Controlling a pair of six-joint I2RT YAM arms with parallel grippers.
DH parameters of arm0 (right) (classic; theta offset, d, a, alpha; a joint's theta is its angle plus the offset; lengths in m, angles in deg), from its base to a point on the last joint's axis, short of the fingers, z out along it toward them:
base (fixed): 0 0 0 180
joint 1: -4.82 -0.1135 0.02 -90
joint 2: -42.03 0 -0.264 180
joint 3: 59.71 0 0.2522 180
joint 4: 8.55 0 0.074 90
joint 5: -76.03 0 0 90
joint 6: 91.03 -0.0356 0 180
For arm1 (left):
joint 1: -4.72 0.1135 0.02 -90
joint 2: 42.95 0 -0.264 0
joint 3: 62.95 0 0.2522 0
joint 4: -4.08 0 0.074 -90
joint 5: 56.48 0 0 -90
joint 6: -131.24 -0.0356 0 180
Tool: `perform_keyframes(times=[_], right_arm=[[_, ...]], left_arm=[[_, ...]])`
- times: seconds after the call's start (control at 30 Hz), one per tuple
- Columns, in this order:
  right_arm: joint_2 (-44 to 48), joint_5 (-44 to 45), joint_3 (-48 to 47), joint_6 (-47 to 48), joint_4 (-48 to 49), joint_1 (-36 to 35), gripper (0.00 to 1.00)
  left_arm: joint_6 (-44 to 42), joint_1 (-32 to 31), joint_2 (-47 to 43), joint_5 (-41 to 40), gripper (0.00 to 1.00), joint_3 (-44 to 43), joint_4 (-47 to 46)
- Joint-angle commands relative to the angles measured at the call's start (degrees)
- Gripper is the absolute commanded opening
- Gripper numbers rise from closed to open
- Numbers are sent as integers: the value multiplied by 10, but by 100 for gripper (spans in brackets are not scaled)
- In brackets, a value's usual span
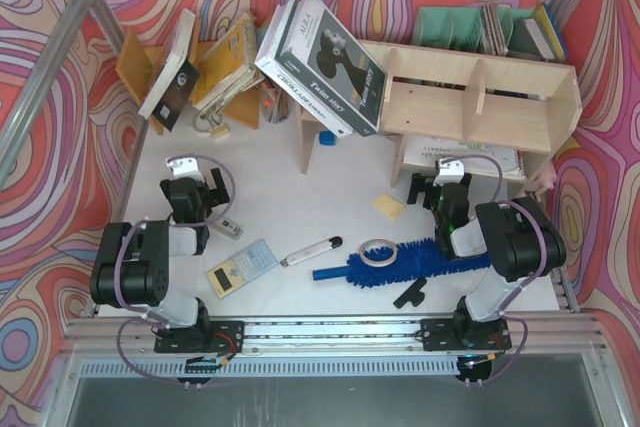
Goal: Dust the bookshelf with a duster
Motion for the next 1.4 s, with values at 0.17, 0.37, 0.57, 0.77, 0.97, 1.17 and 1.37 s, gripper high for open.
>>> perform_keyframes(times=[0.17,0.37,0.57,0.77,0.97,1.17,1.37], right_arm=[[6,8,-6,7,26,3,99],[6,9,-6,7,26,3,99],[6,9,-6,7,26,3,99],[6,9,-6,7,26,3,99],[10,-4,3,17,40,3,99],[61,-4,41,23,68,-2,99],[198,42,37,-13,-99,-17,99]], left_arm=[[-12,2,-3,25,98,-6,9],[-12,2,-2,25,98,-6,9],[-12,3,-2,25,98,-6,9],[-1,2,-16,-9,98,53,-83],[-8,-31,-132,-83,98,101,-75],[13,-71,-344,-149,98,92,118],[110,-86,-500,-187,98,63,277]])
